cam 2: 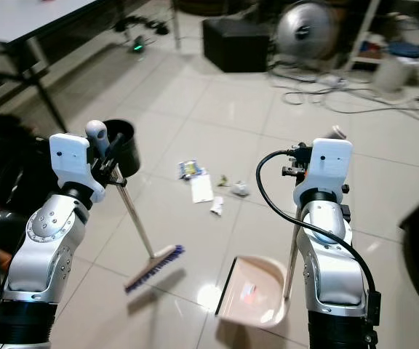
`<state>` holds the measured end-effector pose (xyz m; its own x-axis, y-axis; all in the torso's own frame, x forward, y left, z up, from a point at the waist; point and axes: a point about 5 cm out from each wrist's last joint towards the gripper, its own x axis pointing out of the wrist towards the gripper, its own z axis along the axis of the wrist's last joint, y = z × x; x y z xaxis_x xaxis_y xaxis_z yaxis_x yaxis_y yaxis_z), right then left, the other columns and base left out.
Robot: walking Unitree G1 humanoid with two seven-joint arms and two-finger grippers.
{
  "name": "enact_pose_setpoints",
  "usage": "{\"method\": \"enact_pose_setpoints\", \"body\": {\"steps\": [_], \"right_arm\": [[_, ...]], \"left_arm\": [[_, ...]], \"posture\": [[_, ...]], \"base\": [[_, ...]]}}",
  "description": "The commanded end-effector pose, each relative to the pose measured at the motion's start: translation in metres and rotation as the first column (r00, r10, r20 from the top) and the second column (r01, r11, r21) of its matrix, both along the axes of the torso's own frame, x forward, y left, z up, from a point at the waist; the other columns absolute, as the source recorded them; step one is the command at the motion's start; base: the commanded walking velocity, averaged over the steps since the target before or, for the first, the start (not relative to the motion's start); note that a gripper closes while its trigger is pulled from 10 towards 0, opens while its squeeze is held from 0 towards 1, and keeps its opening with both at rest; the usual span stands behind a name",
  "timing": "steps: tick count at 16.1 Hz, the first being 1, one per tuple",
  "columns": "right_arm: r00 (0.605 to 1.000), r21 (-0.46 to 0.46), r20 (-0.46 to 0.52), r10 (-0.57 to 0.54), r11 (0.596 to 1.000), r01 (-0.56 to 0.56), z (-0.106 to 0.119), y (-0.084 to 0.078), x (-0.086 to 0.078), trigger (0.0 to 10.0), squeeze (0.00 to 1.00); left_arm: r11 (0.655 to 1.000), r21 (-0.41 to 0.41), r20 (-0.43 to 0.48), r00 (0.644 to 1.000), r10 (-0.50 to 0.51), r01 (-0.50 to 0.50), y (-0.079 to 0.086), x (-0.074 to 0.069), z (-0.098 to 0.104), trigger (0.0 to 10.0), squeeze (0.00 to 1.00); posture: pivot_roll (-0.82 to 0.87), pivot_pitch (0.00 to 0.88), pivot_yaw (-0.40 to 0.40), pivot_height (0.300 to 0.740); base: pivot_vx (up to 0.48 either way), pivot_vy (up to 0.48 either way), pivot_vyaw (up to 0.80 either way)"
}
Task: Sweep floor
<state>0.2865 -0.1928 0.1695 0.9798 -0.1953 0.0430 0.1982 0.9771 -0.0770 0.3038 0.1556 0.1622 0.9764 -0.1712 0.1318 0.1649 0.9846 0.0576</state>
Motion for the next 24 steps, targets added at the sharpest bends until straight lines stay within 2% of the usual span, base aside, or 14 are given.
{"method": "enact_pose_setpoints", "body": {"steps": [1, 8, 9, 11, 12, 13, 19, 21, 24], "right_arm": [[0.999, 0.002, 0.048, 0.012, 1.000, -0.012, 0.0077, 0.0021, -0.0008, 10.0, 0.00], [0.996, 0.036, 0.079, 0.049, 0.998, -0.051, 0.0093, 0.0062, -0.0035, 10.0, 0.00], [0.995, 0.040, 0.083, 0.052, 0.998, -0.055, 0.0097, 0.0067, -0.0039, 4.6, 0.00], [0.995, 0.043, 0.081, 0.050, 0.998, -0.053, 0.0096, 0.0062, -0.0036, 3.7, 0.00], [0.996, 0.040, 0.075, 0.045, 0.998, -0.048, 0.0091, 0.0057, -0.0035, 5.4, 0.00], [0.997, 0.040, 0.070, 0.036, 0.998, -0.039, 0.0082, 0.0048, -0.0032, 10.0, 0.00], [0.997, 0.085, 0.072, 0.037, 0.995, -0.043, 0.0052, 0.0047, -0.0030, 10.0, 0.00], [0.997, 0.084, 0.071, 0.037, 0.995, -0.043, 0.0052, 0.0044, -0.0032, 10.0, 0.00], [0.997, 0.035, 0.066, 0.026, 0.999, -0.028, 0.0044, 0.0012, -0.0038, 10.0, 0.00]], "left_arm": [[1.000, -0.002, 0.046, 0.999, 0.019, -0.019, 0.0031, 0.0008, 0.0101, 10.0, 0.00], [1.000, 0.007, 0.031, 0.999, 0.025, -0.026, 0.0070, -0.0033, 0.0066, 10.0, 0.00], [1.000, 0.011, 0.030, 0.999, 0.025, -0.026, 0.0077, -0.0034, 0.0062, 10.0, 0.00], [0.999, 0.015, 0.034, 0.999, 0.031, -0.032, 0.0084, -0.0033, 0.0066, 10.0, 0.00], [0.999, 0.020, 0.040, 0.999, 0.037, -0.038, 0.0088, -0.0032, 0.0072, 10.0, 0.00], [0.999, 0.011, 0.043, 0.998, 0.048, -0.048, 0.0106, -0.0027, 0.0081, 10.0, 0.00], [0.998, 0.014, 0.040, 0.998, 0.056, -0.056, 0.0127, -0.0027, 0.0077, 10.0, 0.00], [0.999, 0.018, 0.035, 0.998, 0.051, -0.051, 0.0124, -0.0032, 0.0060, 10.0, 0.00], [0.999, 0.018, 0.035, 0.998, 0.049, -0.049, 0.0114, -0.0029, 0.0064, 10.0, 0.00]], "posture": [[0.03, 0.023, 0.054, 0.740], [0.04, 0.026, 0.056, 0.740], [0.04, 0.023, 0.057, 0.740], [0.03, 0.020, 0.054, 0.740], [0.03, 0.020, 0.054, 0.740], [0.03, 0.020, 0.055, 0.740], [0.04, 0.016, 0.056, 0.740], [0.03, 0.015, 0.061, 0.740], [0.03, 0.016, 0.062, 0.740]], "base": [[0.330, 0.000, 0.00], [0.328, 0.000, 0.00], [0.330, 0.000, 0.00], [0.330, 0.000, 0.00], [0.326, 0.000, 0.00], [0.326, 0.000, 0.00], [0.348, 0.000, 0.00], [0.381, 0.000, -0.52], [0.380, 0.000, -0.35]]}}
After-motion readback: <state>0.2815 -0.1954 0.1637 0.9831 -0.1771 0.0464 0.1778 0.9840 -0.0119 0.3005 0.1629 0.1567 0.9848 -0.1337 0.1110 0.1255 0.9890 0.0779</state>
